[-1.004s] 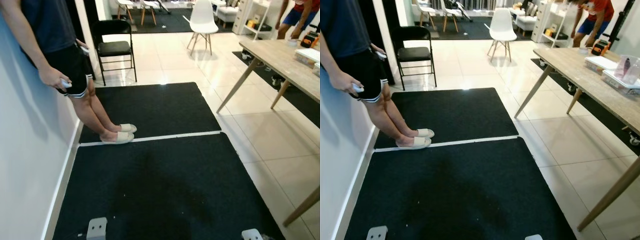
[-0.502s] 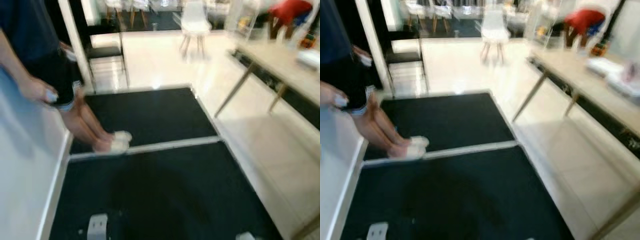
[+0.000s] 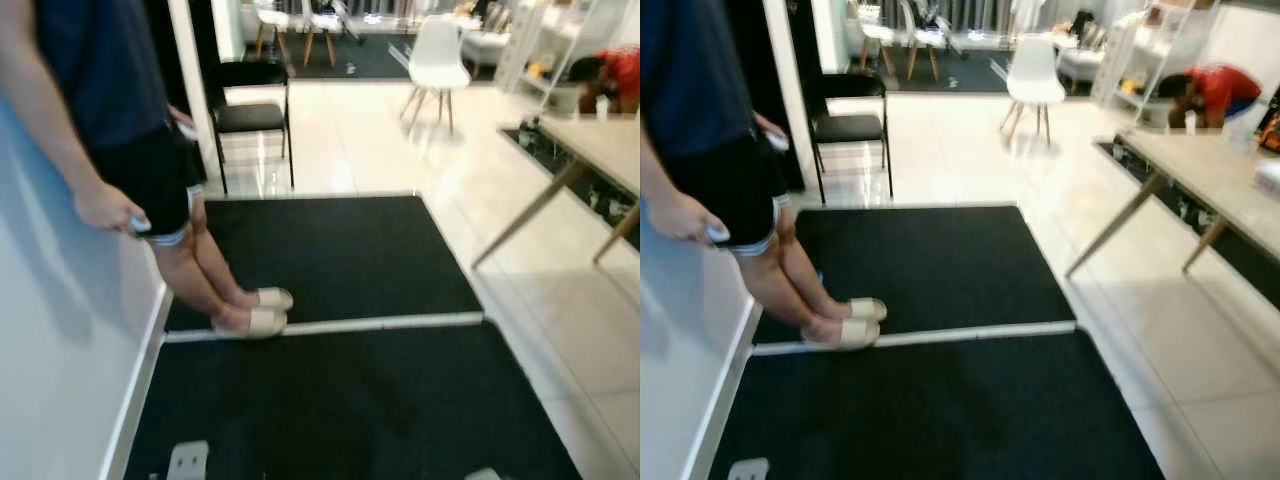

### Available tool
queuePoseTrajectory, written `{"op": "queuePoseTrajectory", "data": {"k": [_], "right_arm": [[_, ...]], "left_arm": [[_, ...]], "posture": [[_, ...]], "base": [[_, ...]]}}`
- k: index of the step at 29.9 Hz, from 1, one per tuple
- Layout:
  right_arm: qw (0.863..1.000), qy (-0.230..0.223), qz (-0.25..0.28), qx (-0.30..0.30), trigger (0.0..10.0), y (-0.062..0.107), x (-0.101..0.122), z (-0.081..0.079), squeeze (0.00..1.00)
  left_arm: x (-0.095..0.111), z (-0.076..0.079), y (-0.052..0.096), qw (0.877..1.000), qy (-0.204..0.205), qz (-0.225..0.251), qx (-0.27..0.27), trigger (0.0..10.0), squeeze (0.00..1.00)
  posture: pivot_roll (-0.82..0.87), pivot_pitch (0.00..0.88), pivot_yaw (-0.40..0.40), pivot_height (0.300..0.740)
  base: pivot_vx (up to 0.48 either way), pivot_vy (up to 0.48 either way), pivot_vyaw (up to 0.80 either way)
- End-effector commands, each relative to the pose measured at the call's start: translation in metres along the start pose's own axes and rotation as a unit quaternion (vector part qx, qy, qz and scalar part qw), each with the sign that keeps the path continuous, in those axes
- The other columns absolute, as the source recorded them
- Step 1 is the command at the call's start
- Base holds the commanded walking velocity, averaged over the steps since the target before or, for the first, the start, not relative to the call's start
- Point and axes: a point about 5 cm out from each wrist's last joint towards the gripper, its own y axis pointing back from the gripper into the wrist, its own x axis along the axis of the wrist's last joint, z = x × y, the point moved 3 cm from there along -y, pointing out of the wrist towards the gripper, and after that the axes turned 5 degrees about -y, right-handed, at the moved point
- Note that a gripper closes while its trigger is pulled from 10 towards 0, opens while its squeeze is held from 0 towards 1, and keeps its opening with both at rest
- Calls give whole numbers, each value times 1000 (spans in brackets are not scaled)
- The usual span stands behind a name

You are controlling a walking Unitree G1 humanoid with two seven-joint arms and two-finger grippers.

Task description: Restocking fridge

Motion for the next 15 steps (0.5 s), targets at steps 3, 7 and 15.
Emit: {"op": "queuePoseTrajectory", "data": {"k": [3,7,15], "right_arm": [[1000,10,-10,-6,10000,1,-3,5,0],[1000,12,-11,-5,10000,1,-3,5,0],[1000,21,-18,-8,10000,1,-4,4,0]], "left_arm": [[9,8,-3,1000,-4,11,-10,10000,0],[9,8,-3,1000,-4,11,-10,10000,0],[9,9,-3,1000,-5,10,-10,10000,0]], "posture": [[-87,0,-36,740],[-87,0,-36,740],[-87,0,-35,740]], "base": [[480,0,-763],[480,0,-763],[480,0,-761]]}}
